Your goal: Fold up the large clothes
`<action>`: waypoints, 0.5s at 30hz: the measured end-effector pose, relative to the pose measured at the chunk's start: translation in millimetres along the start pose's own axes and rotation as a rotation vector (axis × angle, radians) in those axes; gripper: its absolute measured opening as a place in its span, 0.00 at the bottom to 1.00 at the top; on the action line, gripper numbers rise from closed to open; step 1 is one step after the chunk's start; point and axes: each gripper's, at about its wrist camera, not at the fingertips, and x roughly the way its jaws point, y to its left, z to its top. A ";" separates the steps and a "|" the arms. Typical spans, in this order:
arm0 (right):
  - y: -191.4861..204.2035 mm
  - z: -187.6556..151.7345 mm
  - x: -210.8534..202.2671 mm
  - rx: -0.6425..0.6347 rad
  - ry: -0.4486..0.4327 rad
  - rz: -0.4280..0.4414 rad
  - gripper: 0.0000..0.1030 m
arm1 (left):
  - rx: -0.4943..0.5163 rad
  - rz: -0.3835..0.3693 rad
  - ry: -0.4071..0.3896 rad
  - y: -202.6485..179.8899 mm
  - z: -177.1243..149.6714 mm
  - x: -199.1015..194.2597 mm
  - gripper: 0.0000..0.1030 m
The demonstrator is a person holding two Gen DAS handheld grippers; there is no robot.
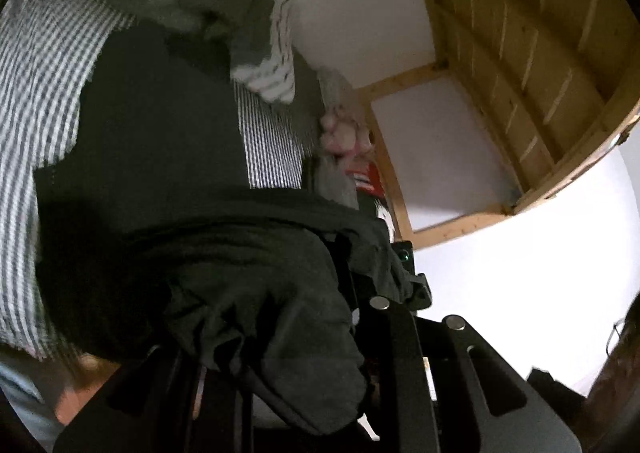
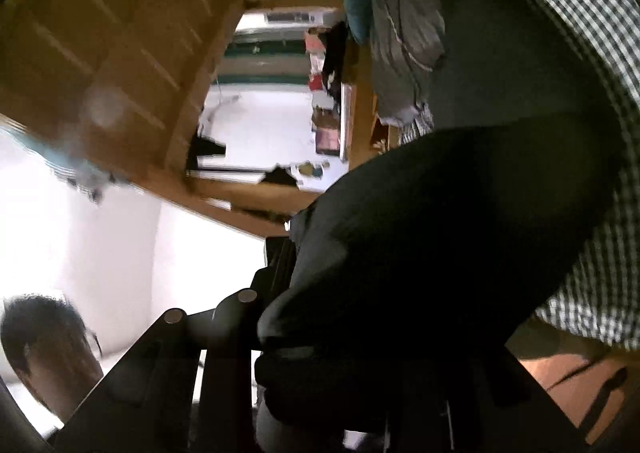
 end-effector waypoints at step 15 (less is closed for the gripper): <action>-30.5 173.5 66.4 0.279 -0.167 -0.090 0.25 | -0.015 0.154 -0.069 4.6 183.4 71.0 0.17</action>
